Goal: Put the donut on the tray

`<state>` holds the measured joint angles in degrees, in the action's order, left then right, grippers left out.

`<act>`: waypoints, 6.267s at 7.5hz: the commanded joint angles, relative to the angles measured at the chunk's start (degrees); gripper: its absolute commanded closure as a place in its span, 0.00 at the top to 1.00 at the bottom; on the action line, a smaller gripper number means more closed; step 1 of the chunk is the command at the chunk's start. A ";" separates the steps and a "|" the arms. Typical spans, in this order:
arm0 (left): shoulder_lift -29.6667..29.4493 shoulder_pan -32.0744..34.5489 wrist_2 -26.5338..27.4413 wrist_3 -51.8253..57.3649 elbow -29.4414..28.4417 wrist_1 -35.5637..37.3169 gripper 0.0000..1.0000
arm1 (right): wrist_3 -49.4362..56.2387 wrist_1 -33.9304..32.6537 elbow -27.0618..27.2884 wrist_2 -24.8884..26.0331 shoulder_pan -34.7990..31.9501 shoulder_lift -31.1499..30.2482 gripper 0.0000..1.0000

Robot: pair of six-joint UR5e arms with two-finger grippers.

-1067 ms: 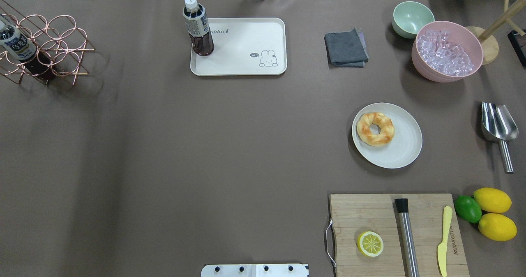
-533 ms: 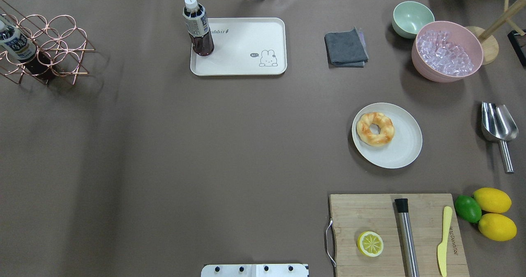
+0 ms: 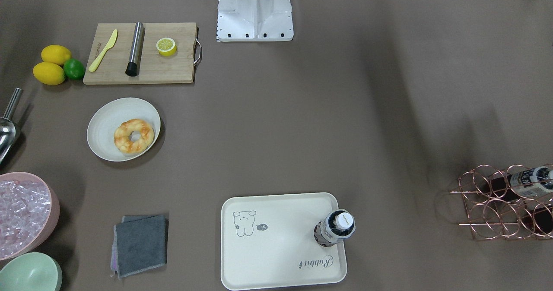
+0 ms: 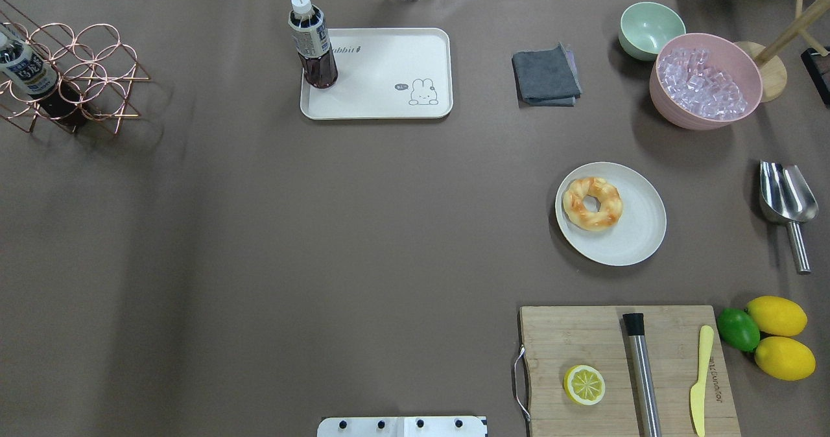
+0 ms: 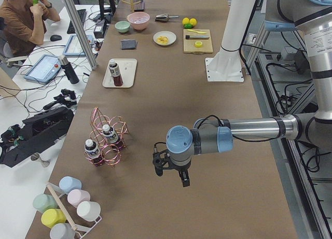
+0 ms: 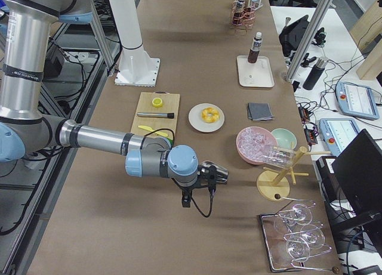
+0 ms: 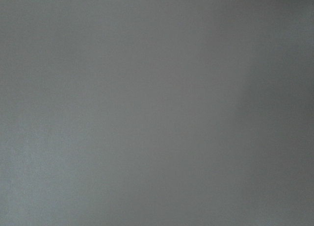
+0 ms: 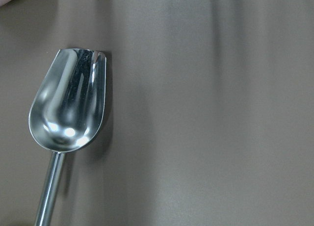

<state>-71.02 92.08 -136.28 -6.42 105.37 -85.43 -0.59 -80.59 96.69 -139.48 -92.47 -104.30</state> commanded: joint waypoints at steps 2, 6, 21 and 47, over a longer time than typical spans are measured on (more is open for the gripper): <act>0.18 0.03 0.05 0.00 -0.16 0.00 0.98 | -0.28 -0.01 0.08 -2.03 -0.52 -0.12 1.00; 0.09 0.03 0.05 0.00 -0.16 0.00 0.98 | -1.16 -0.10 0.08 -2.03 -0.52 0.49 1.00; -0.44 0.03 -0.03 -0.09 0.10 -0.09 0.98 | -69.11 25.57 -2.55 15.20 43.78 16.93 0.77; -0.44 0.20 0.14 0.00 0.36 -0.18 0.98 | -106.88 25.83 -48.50 31.98 50.11 73.61 0.00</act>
<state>-71.48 92.15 -136.19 -6.52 105.71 -85.61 -105.73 -54.78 51.10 -108.98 -42.46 -32.41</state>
